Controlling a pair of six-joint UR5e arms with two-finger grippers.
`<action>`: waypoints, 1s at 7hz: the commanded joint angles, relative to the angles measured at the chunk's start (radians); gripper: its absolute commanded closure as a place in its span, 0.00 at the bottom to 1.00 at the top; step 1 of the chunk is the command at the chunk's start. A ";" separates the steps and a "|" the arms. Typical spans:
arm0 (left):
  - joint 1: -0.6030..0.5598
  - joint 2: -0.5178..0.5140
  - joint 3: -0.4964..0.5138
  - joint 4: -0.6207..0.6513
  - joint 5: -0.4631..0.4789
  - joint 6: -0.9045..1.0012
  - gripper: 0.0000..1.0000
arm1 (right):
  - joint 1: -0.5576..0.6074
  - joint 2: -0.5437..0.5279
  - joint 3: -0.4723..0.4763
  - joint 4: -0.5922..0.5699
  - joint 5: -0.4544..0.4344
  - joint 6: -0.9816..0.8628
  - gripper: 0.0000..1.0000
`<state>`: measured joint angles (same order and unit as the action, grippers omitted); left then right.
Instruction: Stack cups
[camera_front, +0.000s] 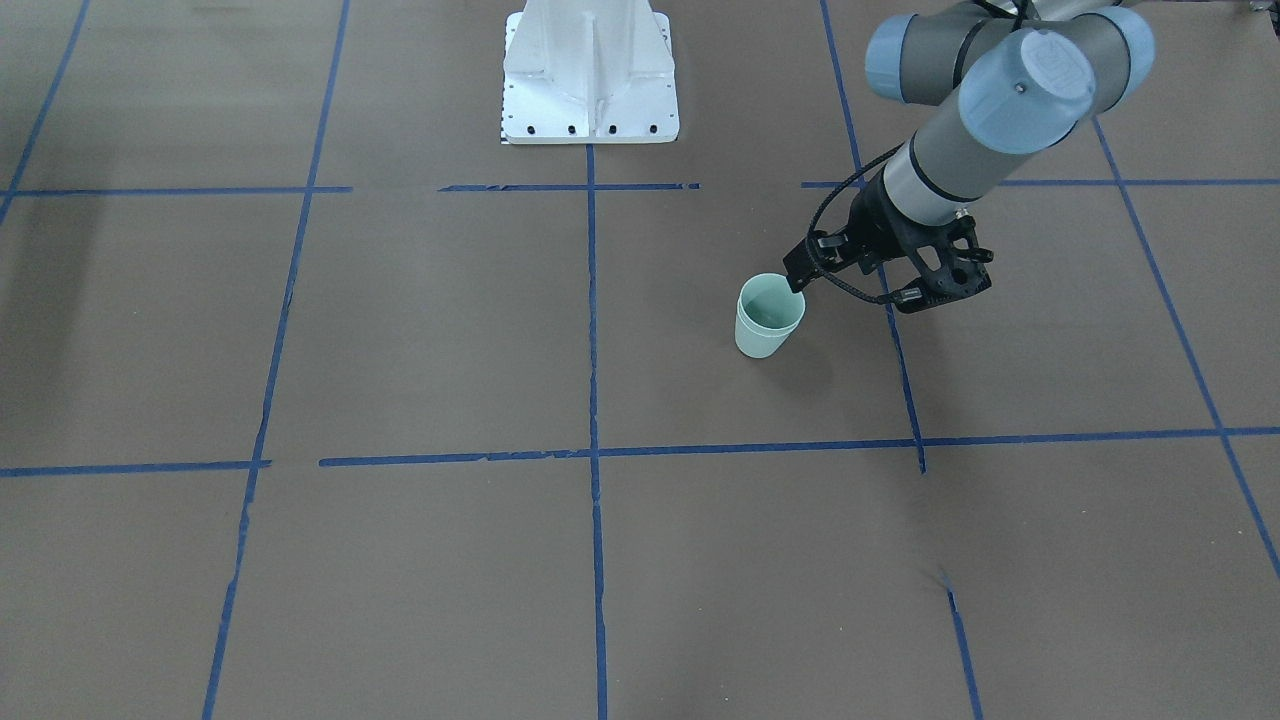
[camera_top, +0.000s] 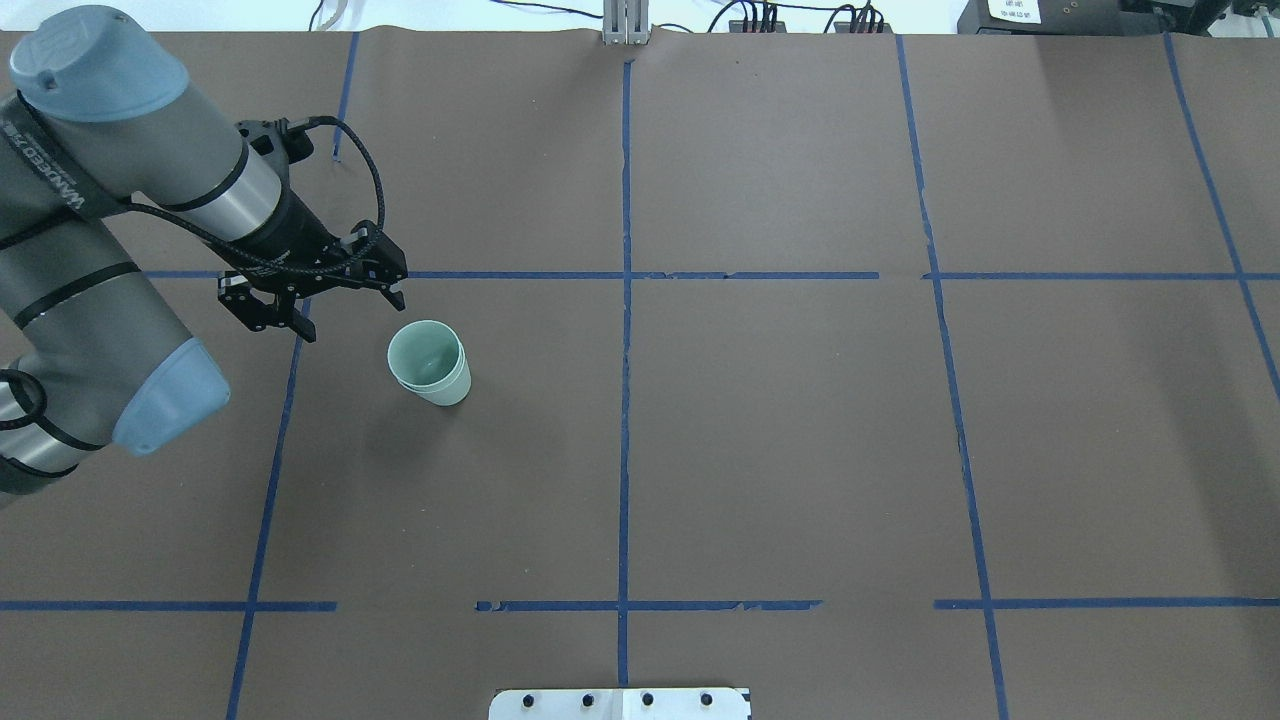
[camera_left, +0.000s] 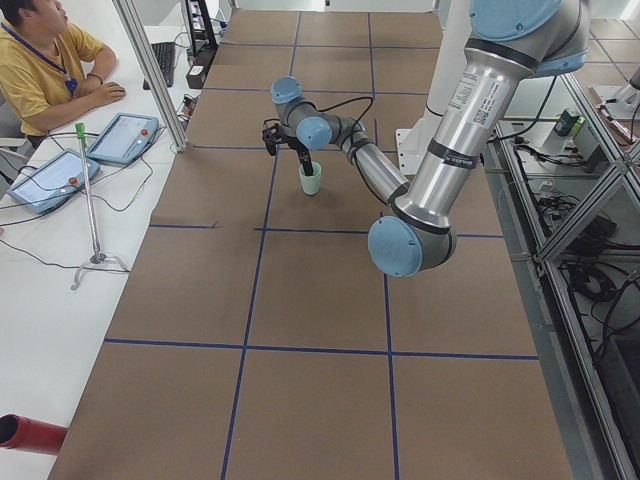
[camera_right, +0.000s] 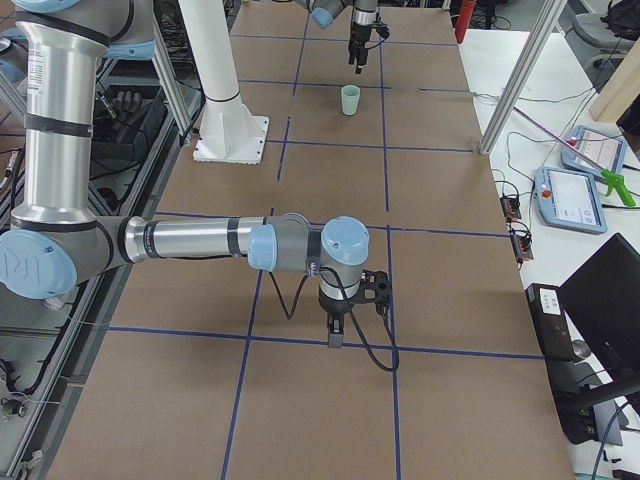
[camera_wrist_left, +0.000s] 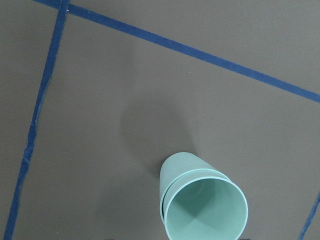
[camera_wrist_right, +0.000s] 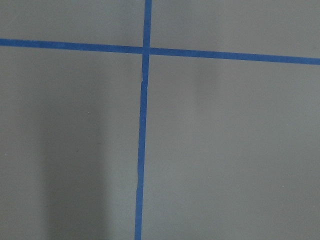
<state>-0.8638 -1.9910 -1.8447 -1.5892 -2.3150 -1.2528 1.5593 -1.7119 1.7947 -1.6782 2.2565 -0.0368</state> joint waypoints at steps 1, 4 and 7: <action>-0.125 0.123 -0.004 -0.026 -0.006 0.280 0.00 | 0.001 0.000 0.000 0.000 0.000 0.000 0.00; -0.375 0.341 0.016 -0.017 0.000 0.884 0.00 | 0.001 0.000 0.000 0.000 0.000 0.000 0.00; -0.649 0.532 0.112 -0.014 0.003 1.359 0.00 | 0.001 0.000 0.000 0.000 0.000 0.000 0.00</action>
<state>-1.4012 -1.5347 -1.7758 -1.6035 -2.3105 -0.0475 1.5595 -1.7119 1.7948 -1.6782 2.2565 -0.0368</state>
